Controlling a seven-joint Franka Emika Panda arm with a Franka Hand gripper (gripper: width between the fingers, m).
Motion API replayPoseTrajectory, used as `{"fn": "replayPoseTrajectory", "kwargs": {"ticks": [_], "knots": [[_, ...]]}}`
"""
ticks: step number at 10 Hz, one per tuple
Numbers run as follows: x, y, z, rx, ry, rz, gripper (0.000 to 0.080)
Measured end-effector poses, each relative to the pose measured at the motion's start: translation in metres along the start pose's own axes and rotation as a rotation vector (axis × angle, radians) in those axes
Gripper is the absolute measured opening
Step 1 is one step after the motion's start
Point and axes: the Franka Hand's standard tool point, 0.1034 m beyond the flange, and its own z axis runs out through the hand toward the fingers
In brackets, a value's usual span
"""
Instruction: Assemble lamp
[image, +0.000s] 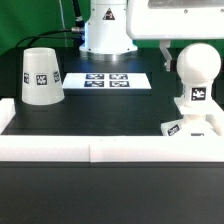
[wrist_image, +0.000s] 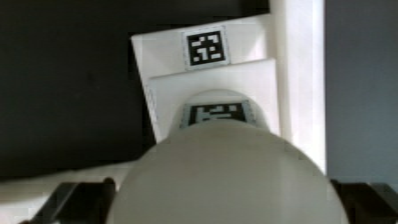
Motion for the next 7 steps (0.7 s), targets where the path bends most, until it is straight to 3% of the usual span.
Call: {"fn": "replayPoseTrajectory", "kwargs": {"ticks": [7], "knots": [[-0.0047,-0.0032,0.0016,0.012,-0.025,0.436,0.058]]}}
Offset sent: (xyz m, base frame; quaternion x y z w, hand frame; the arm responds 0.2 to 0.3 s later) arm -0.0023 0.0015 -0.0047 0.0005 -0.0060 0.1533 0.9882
